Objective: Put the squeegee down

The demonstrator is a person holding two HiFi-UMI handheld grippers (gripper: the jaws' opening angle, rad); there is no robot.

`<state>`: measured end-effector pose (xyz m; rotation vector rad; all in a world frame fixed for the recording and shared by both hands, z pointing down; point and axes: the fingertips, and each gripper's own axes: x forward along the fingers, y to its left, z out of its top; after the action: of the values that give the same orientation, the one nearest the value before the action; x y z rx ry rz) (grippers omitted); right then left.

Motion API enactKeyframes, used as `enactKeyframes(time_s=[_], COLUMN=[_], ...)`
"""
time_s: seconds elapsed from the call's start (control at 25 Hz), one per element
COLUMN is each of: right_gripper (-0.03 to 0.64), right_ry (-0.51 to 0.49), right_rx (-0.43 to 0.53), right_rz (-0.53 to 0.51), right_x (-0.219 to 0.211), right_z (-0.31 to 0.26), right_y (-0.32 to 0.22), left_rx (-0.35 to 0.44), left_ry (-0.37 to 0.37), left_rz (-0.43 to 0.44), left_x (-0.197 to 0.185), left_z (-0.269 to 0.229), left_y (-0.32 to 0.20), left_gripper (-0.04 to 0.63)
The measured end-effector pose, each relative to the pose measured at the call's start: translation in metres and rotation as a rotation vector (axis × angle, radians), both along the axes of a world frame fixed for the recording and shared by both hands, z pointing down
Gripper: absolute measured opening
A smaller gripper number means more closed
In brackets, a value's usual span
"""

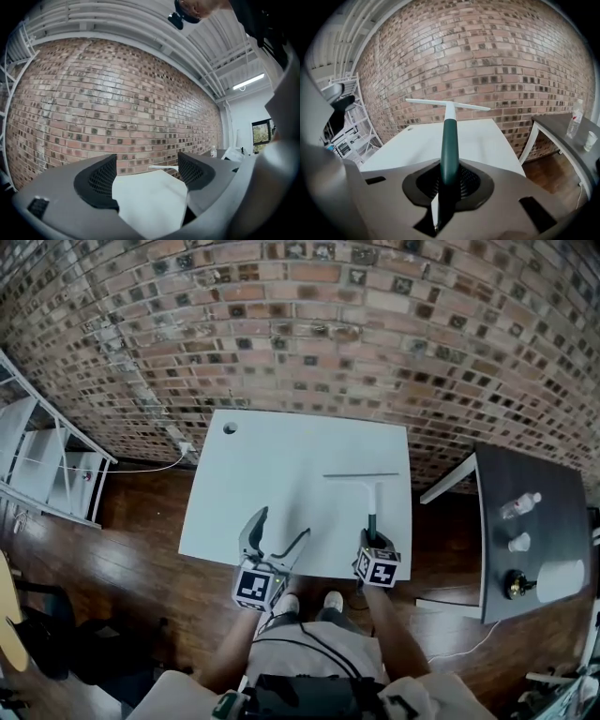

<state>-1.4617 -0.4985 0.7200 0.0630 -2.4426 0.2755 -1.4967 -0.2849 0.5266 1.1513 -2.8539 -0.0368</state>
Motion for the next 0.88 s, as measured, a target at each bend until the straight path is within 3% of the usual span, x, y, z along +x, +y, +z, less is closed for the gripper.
enactKeyframes(time_s=[0.24, 0.36, 0.56, 0.72, 0.88], right_gripper=[0.067, 0.067, 0.068, 0.067, 0.072], right_ry=[0.249, 0.301, 0.412, 0.5, 0.505], right_rx=[0.022, 0.025, 0.111, 0.049, -0.007], right_rz=[-0.021, -0.018, -0.015, -0.029, -0.051], right_x=[-0.006, -0.016, -0.015, -0.009, -0.01], right_z=[0.096, 0.1, 0.114, 0.134, 0.139], right_y=[-0.03, -0.034, -0.049, -0.036, -0.027], left_rx=[0.002, -0.015, -0.021, -0.019, -0.015], left_ry=[0.068, 0.084, 0.088, 0.089, 0.091], left_rz=[-0.027, -0.047, -0.082, -0.09, -0.089], left_x=[0.001, 0.001, -0.001, 0.0, 0.002], left_z=[0.011, 0.018, 0.02, 0.02, 0.02], left_y=[-0.014, -0.014, -0.01, -0.01, -0.012], left_gripper=[0.391, 0.391, 0.391, 0.391, 0.391])
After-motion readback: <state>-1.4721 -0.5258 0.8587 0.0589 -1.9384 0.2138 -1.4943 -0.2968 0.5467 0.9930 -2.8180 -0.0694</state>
